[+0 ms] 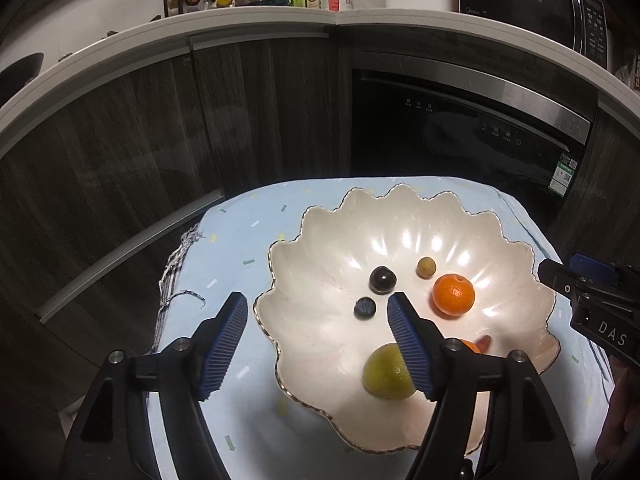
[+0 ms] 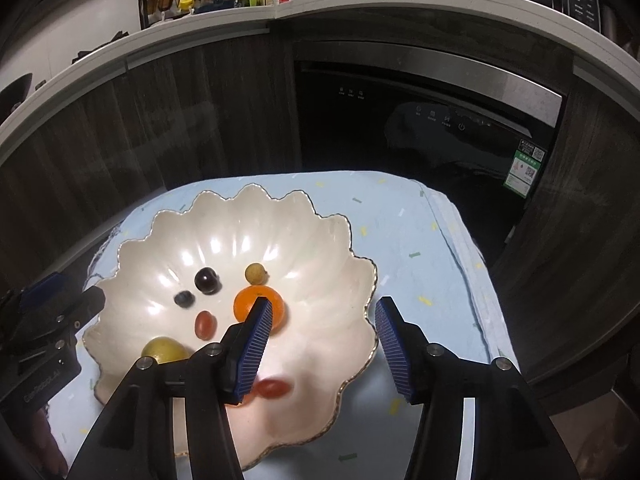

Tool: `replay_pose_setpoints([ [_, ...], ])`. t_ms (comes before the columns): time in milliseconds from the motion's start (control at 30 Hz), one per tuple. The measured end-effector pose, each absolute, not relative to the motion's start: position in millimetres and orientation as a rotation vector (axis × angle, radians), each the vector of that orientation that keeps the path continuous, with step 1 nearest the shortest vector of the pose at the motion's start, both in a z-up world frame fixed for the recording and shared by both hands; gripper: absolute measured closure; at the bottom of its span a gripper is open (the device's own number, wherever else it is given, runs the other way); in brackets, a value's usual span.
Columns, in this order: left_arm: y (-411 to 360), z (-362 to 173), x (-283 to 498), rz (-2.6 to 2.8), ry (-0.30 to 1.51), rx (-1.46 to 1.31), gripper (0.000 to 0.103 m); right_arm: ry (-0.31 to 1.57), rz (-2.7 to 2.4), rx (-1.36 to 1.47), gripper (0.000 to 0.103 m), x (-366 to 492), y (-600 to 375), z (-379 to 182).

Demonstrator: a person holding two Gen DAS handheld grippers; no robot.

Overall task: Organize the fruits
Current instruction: 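Withdraw both open tools from the bowl toward the dark plum and brown fruit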

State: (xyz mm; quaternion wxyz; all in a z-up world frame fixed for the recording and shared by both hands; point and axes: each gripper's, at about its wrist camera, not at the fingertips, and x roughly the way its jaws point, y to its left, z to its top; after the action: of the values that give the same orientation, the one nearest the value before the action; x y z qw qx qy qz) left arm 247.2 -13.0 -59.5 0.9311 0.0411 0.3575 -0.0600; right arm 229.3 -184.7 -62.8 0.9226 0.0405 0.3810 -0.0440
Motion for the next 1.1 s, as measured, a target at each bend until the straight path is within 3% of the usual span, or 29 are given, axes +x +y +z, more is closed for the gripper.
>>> replay_pose_setpoints([
  [1100,-18.7,-21.4,177.4,-0.129,0.66,0.07,0.025,0.692,-0.091,0.075,0.048,162.3,-185.0,-25.4],
])
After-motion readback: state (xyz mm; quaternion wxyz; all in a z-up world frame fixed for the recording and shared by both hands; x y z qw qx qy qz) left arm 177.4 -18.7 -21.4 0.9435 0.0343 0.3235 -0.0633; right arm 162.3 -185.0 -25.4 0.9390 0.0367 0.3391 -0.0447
